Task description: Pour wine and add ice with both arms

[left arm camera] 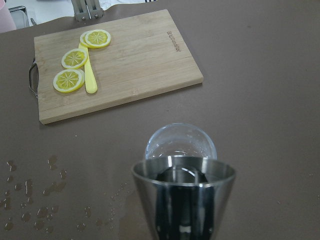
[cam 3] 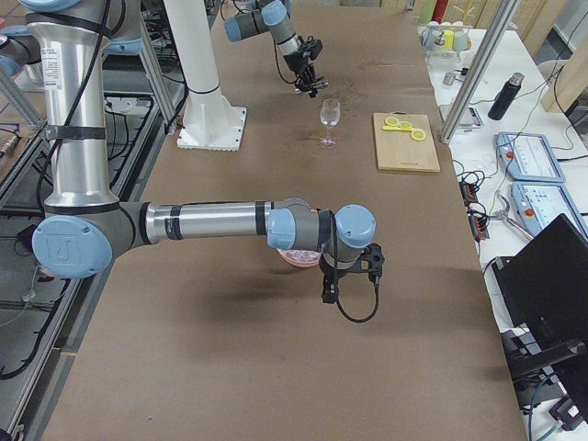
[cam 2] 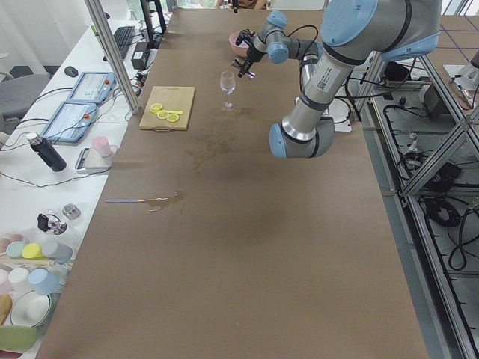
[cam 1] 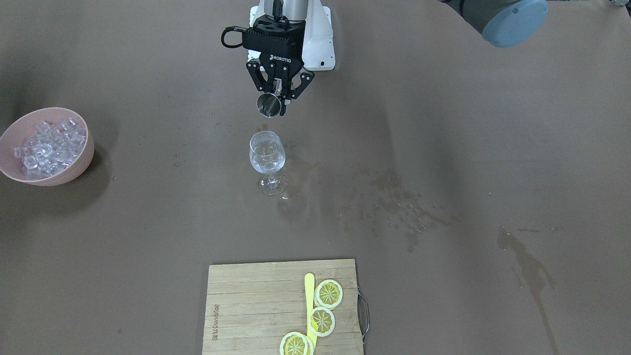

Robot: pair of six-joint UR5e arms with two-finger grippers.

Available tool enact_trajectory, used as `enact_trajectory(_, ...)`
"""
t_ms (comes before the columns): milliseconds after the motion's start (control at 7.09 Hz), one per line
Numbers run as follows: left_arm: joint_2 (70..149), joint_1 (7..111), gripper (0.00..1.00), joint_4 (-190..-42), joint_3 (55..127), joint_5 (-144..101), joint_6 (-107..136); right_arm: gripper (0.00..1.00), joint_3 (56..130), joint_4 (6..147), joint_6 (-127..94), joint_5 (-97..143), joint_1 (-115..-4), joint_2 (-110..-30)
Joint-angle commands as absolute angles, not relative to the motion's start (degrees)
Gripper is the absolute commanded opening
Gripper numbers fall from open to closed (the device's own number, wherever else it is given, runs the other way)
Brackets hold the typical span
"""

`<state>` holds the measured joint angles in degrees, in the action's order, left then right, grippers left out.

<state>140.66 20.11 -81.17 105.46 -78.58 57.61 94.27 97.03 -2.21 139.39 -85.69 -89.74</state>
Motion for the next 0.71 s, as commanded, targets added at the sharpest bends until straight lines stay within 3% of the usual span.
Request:
enact_trajectory(0, 144.66, 21.53, 0.0, -74.64, 103.98, -82.25, 55.73, 1.0, 94.31, 97.03, -2.2, 139.48, -85.69, -89.47)
enact_trajectory(564, 145.63, 24.34, 0.0, -69.98, 103.54, -88.84, 51.95, 1.0, 94.92, 96.94, -2.11, 139.39, -85.87, -89.03)
